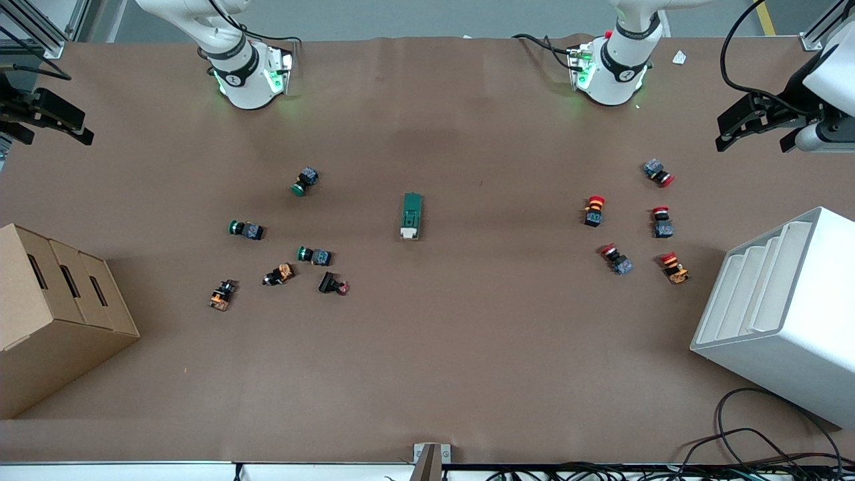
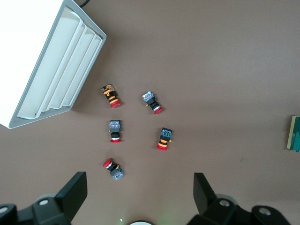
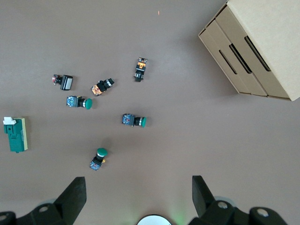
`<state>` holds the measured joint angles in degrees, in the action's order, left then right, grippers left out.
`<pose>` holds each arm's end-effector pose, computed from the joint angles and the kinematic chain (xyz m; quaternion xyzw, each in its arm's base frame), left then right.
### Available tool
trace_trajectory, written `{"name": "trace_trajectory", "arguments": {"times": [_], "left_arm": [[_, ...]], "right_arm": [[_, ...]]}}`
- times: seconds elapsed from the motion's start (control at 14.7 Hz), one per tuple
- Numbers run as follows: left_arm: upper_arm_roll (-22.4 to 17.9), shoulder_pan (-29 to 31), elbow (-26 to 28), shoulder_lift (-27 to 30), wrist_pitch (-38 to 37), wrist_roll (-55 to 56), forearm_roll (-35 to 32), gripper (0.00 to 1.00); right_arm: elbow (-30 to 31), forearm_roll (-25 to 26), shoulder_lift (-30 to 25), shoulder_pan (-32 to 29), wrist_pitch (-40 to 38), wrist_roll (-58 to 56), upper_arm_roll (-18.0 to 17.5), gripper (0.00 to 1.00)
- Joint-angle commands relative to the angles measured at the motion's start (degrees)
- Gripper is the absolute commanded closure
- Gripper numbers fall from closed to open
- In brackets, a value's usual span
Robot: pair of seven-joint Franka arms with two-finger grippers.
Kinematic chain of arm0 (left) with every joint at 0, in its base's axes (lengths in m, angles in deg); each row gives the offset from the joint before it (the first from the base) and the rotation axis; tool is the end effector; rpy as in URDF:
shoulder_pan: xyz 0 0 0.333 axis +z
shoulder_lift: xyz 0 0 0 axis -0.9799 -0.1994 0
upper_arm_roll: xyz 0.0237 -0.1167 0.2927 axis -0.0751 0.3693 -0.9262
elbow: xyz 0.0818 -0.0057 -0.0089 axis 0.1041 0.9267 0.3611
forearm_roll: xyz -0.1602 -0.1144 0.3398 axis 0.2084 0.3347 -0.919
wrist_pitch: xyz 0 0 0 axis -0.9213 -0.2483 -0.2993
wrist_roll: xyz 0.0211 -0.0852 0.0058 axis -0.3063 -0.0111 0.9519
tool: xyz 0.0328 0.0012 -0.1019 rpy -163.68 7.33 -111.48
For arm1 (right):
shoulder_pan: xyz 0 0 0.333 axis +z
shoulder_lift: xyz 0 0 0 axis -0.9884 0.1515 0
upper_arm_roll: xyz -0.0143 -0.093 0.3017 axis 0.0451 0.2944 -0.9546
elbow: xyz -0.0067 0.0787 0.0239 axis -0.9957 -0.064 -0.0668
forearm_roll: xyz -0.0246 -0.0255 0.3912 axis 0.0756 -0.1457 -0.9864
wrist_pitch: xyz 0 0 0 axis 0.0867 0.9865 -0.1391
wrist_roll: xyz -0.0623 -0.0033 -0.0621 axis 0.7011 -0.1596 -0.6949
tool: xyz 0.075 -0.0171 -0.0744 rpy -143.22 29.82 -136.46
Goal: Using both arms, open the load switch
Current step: 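Move the left gripper over the green load switch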
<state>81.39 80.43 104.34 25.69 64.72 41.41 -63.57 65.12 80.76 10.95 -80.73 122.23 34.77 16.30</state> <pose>0.5213 -0.0601 0.6657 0.9999 -0.0155 -0.0012 0.0016 0.5038 -0.0239 0.6657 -0.9995 0.0199 0.0211 0.0141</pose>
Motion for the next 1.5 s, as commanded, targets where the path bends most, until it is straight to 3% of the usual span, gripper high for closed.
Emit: {"name": "trace_trajectory", "arguments": {"times": [0.0,0.41,0.61,0.82,1.16,1.43], "left_arm": [[0.30,0.18,-1.34,-0.65,-0.17,-0.27,0.26,0.00],[1.00,-0.70,-2.21,-2.30,-0.08,-1.24,0.79,0.00],[6.17,-2.37,-2.13,-5.29,2.63,0.69,0.79,0.00],[11.53,-5.35,-1.16,-8.37,6.77,9.62,0.35,0.00],[13.22,-16.93,1.90,-14.17,14.67,28.96,-1.57,0.00],[13.22,-26.96,6.04,-19.44,26.35,41.89,-6.32,0.00]], "right_arm": [[0.39,-0.67,-1.01,-0.73,-0.20,0.16,-0.26,0.00],[0.12,-0.75,-0.83,-1.17,-0.29,0.42,0.35,0.00],[-0.32,-0.75,-0.75,-0.82,-0.29,0.50,0.26,0.00],[-0.15,-0.75,-0.75,-0.73,-0.55,0.42,0.18,0.00],[-0.06,-0.58,0.05,-0.82,-2.31,0.24,0.09,0.00],[-0.14,0.04,0.57,-1.08,-1.78,0.15,0.18,0.00]]}}
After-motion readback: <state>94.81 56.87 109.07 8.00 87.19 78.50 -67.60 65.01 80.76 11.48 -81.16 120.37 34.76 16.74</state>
